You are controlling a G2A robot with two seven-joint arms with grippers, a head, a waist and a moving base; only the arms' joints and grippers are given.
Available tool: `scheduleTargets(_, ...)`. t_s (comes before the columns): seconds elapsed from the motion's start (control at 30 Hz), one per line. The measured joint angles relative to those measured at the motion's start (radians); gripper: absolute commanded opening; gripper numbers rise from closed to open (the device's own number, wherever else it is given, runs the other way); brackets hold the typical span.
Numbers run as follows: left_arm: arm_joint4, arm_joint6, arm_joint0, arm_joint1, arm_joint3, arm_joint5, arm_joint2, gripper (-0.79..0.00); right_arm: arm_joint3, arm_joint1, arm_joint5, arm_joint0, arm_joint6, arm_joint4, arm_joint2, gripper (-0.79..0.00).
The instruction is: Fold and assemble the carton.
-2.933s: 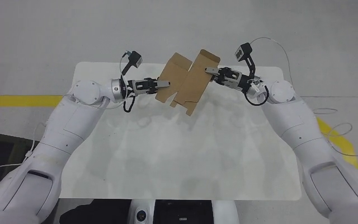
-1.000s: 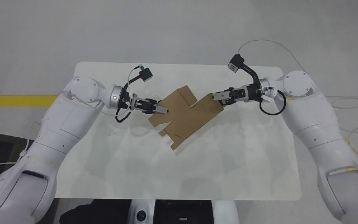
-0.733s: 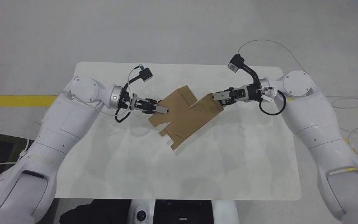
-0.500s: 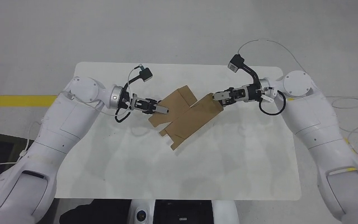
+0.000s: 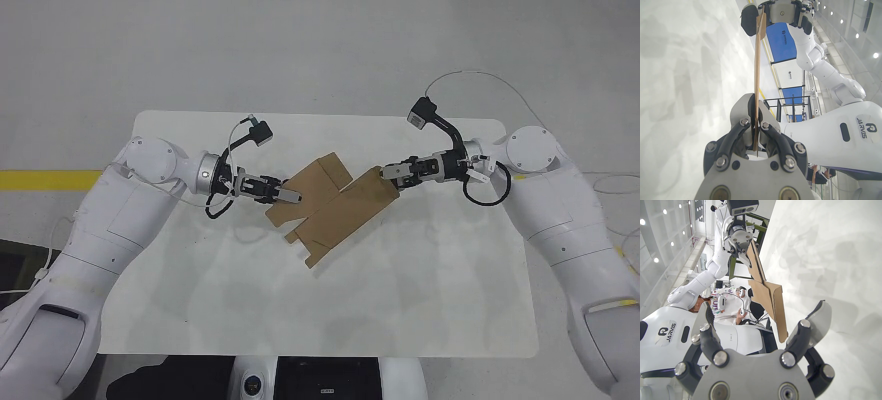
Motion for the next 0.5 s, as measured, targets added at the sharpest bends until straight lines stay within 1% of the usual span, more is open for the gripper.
scheduleTargets(0.37,0.0,0.001,0.001,0.0,-0.001,0.0,0.0,-0.785,-0.002,0.0,0.0,-0.001,-0.002,-0.001,0.0,0.0)
scheduleTargets(0.5,0.0,0.027,0.015,0.0,-0.032,0.008,-0.011,-0.785,-0.028,0.007,-0.009,-0.026,-0.023,-0.028,0.016,0.0)
